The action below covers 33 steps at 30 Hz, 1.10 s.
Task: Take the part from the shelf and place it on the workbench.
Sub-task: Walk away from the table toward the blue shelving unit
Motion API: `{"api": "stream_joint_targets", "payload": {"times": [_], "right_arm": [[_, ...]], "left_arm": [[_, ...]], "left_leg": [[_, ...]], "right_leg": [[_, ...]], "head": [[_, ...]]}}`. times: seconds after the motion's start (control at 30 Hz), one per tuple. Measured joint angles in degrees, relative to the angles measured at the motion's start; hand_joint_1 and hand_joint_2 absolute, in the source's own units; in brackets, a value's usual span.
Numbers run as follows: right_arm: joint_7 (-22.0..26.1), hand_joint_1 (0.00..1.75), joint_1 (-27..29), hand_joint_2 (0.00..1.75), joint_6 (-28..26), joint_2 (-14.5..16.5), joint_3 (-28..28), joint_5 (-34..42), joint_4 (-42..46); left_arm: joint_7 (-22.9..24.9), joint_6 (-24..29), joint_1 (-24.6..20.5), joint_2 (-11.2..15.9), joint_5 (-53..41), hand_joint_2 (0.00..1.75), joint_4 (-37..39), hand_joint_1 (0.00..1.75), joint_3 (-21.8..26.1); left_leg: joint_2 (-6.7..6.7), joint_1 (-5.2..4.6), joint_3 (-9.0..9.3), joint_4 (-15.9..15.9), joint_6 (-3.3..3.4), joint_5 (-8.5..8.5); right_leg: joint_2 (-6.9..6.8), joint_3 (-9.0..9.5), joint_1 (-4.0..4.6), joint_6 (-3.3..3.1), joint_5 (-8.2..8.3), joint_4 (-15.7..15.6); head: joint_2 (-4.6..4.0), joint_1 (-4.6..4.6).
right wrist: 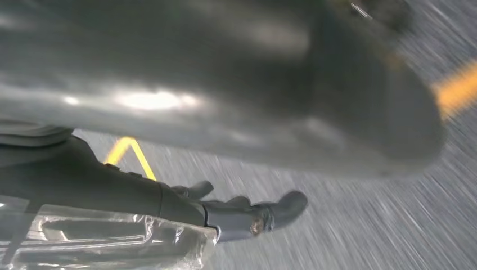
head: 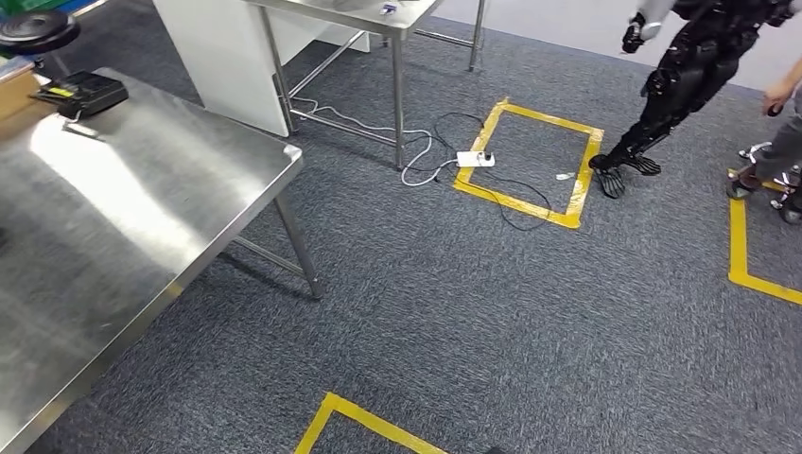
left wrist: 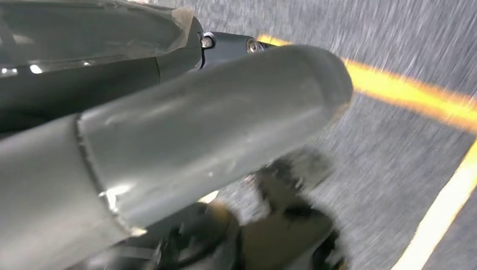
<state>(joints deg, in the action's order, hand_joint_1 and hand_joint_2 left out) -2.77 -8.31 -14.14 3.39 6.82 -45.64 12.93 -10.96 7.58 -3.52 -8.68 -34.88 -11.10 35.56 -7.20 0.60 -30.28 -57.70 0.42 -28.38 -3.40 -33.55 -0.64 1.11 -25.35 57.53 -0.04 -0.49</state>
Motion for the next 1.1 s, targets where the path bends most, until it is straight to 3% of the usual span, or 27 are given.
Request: {"api": "stream_joint_targets", "payload": {"times": [0.03, 0.1, 0.13, 0.2, 0.23, 0.27, 0.3, 0.37, 0.43, 0.5, 0.53, 0.6, 0.63, 0.7, 0.77, 0.8, 0.83, 0.9, 0.97, 1.03, 1.07, 1.1], "right_arm": [[0.21, 0.0, 0.92, 0.0, 0.37, 0.15, 0.46, 0.28, -0.24], [0.86, 0.0, 1.65, 0.0, 0.89, 0.5, 1.29, 0.69, -0.52], [1.18, 0.0, 1.51, 0.0, 1.25, 0.66, 1.64, 0.78, -0.58], [1.56, 0.0, 1.0, 0.0, 1.93, 0.94, 2.25, 0.81, -0.67], [1.6, 0.0, 0.83, 0.0, 2.17, 1.06, 2.48, 0.79, -0.71], [1.6, 0.0, 0.75, 0.0, 2.31, 1.13, 2.66, 0.78, -0.76], [1.6, 0.0, 0.69, 0.0, 2.4, 1.16, 2.8, 0.77, -0.79], [1.62, 0.0, 0.52, 0.0, 2.48, 1.27, 3.03, 0.76, -0.84], [1.74, 0.0, 0.38, 0.0, 2.49, 1.41, 3.17, 0.75, -0.85], [1.84, 0.0, 0.41, 0.0, 2.48, 1.46, 3.25, 0.73, -0.91], [1.86, 0.0, 0.43, 0.0, 2.48, 1.44, 3.3, 0.72, -0.95], [1.88, 0.0, 0.36, 0.0, 2.47, 1.42, 3.4, 0.72, -1.01], [1.9, 0.0, 0.28, 0.0, 2.48, 1.44, 3.44, 0.72, -1.02], [2.01, 0.0, 0.15, 0.0, 2.53, 1.48, 3.54, 0.71, -1.03], [2.15, 0.0, 0.1, 0.0, 2.75, 1.5, 3.6, 0.6, -1.08], [2.19, 0.0, 0.09, 0.0, 2.93, 1.51, 3.61, 0.54, -1.11], [2.14, 0.0, 0.03, 0.0, 3.12, 1.52, 3.62, 0.48, -1.14], [1.89, 0.0, -0.26, 0.0, 3.49, 1.53, 3.63, 0.43, -1.15], [1.49, 0.0, -0.5, 0.0, 3.7, 1.56, 3.69, 0.38, -1.16], [1.16, 0.0, -0.41, 0.0, 3.72, 1.44, 3.86, 0.33, -1.23], [1.06, 0.0, -0.28, 0.0, 3.7, 1.36, 3.96, 0.31, -1.28], [0.96, 0.0, -0.17, 0.0, 3.64, 1.28, 4.03, 0.26, -1.32]], "left_arm": [[1.78, -0.81, -0.14, 0.11, -0.78, 0.0, 0.0, 0.0, -0.44], [5.24, -1.16, -0.22, 0.31, -2.43, 0.0, 0.01, 0.0, -1.29], [6.65, -0.92, -0.13, 0.4, -3.32, 0.0, 0.01, 0.0, -1.75], [8.27, -0.23, 0.03, 0.57, -4.83, 0.0, 0.02, 0.0, -2.71], [8.57, 0.01, 0.07, 0.67, -5.22, 0.0, 0.02, 0.0, -3.15], [8.72, 0.13, 0.07, 0.77, -5.41, 0.0, 0.02, 0.0, -3.5], [8.81, 0.19, 0.06, 0.85, -5.5, 0.0, 0.02, 0.0, -3.76], [8.88, 0.25, 0.05, 1.05, -5.59, 0.0, 0.02, 0.0, -4.17], [8.91, 0.29, -0.06, 1.22, -5.67, 0.0, 0.02, 0.0, -4.46], [8.95, 0.29, -0.24, 1.23, -5.74, 0.0, 0.01, 0.0, -4.7], [8.98, 0.29, -0.3, 1.21, -5.76, 0.0, 0.01, 0.0, -4.78], [8.99, 0.3, -0.33, 1.17, -5.77, 0.0, 0.0, 0.0, -4.82], [9.0, 0.3, -0.29, 1.18, -5.78, 0.0, 0.0, 0.0, -4.83], [9.11, 0.29, -0.2, 1.2, -5.78, 0.0, 0.0, 0.0, -4.82], [9.41, 0.25, -0.17, 1.23, -5.8, 0.0, 0.0, 0.0, -4.81], [9.55, 0.25, -0.19, 1.24, -5.82, 0.0, 0.0, 0.0, -4.81], [9.66, 0.24, -0.21, 1.23, -5.84, 0.0, 0.0, 0.0, -4.8], [9.72, 0.19, -0.21, 1.21, -5.85, 0.0, 0.01, 0.0, -4.79], [9.73, -0.04, -0.23, 1.18, -5.93, 0.0, 0.01, 0.0, -4.79], [9.8, -0.41, -0.42, 1.06, -6.15, 0.0, 0.01, 0.0, -4.82], [9.83, -0.6, -0.52, 0.98, -6.26, 0.0, 0.01, 0.0, -4.86], [9.87, -0.75, -0.56, 0.91, -6.35, 0.0, 0.0, 0.0, -4.91]], "left_leg": [[0.68, 0.21, 0.08, -0.47, -0.32, -0.59], [4.0, 0.53, -1.38, -4.44, -0.7, -3.51], [5.67, 0.55, -3.0, -8.09, -0.72, -5.64], [7.07, 0.55, -6.38, -14.95, -0.67, -8.51], [7.27, 0.56, -7.09, -16.07, -0.6, -8.31], [7.39, 0.56, -6.72, -14.93, -0.48, -6.97], [7.76, 0.57, -5.39, -11.92, -0.31, -4.9], [10.02, 0.64, -2.05, -4.65, 0.16, -1.52], [11.26, 0.45, -0.6, -1.34, 0.61, -0.56], [10.06, 0.19, -0.46, -0.85, 1.27, -0.16], [9.43, 0.15, -0.29, -0.37, 1.72, 0.22], [8.22, 0.3, -0.03, 0.61, 2.46, 0.94], [7.69, 0.19, -0.01, 0.75, 2.6, 1.05], [6.24, 0.05, -0.1, 0.76, 2.7, 1.09], [4.53, -0.06, -0.19, 0.74, 2.65, 1.04], [3.81, -0.04, -0.19, 0.72, 2.58, 0.99], [3.12, -0.01, -0.12, 0.71, 2.43, 0.9], [1.92, -0.12, 0.21, 0.65, 1.87, 0.56], [0.87, -0.32, 0.68, 0.59, 1.08, 0.15], [-0.18, -0.23, 1.18, 0.71, 0.34, -0.15], [0.13, 0.0, 1.32, 0.51, -0.03, -0.47], [1.32, 0.25, 1.08, -0.39, -0.33, -1.32]], "right_leg": [[0.8, 0.07, -0.2, -0.39, 0.1, -0.1], [2.33, 0.11, -0.61, -1.43, 0.39, -0.24], [3.21, 0.0, -0.39, -1.85, 0.5, -0.22], [5.06, -0.12, 0.01, -2.32, 0.63, -0.17], [5.95, -0.13, 0.15, -2.36, 0.67, -0.13], [6.75, -0.1, 0.23, -2.36, 0.67, -0.05], [7.51, -0.06, 0.26, -2.35, 0.67, 0.07], [8.86, -0.15, 0.42, -2.19, 0.68, 0.38], [9.87, -0.52, 0.56, -1.62, 0.81, 0.49], [10.63, -1.0, 0.57, -0.77, 1.11, 0.34], [10.11, -1.37, 0.59, -0.47, 1.01, 0.64], [7.77, -2.66, 0.75, -0.39, -0.16, 2.63], [6.27, -3.71, 0.68, -0.53, -1.34, 4.67], [4.87, -6.83, 0.42, -0.59, -4.2, 11.11], [4.2, -8.8, -0.04, 0.01, -5.75, 15.84], [3.95, -8.15, -0.29, 0.57, -5.29, 15.07], [3.36, -6.26, -0.57, 1.19, -4.14, 12.0], [0.79, -1.55, -0.83, 1.94, -1.73, 4.03], [-0.73, 0.64, -0.48, 1.57, -0.66, 0.18], [0.26, 0.53, -0.09, 0.76, -0.52, 0.02], [0.89, 0.61, -0.35, 0.38, -0.46, -0.1], [1.58, 0.69, -0.62, -0.14, -0.34, -0.23]], "head": [[0.0, -0.08], [0.0, -0.31], [0.0, -0.43], [0.0, -0.49], [0.0, -0.5], [0.0, -0.5], [0.0, -0.51], [0.0, -0.5], [0.0, -0.46], [0.0, -0.44], [0.0, -0.42], [0.0, -0.22], [0.0, -0.15], [0.0, -0.03], [0.0, -0.02], [0.0, 0.0], [0.0, 0.01], [0.0, 0.03], [0.0, -0.13], [0.0, -0.28], [0.0, -0.3], [0.0, -0.42]]}}
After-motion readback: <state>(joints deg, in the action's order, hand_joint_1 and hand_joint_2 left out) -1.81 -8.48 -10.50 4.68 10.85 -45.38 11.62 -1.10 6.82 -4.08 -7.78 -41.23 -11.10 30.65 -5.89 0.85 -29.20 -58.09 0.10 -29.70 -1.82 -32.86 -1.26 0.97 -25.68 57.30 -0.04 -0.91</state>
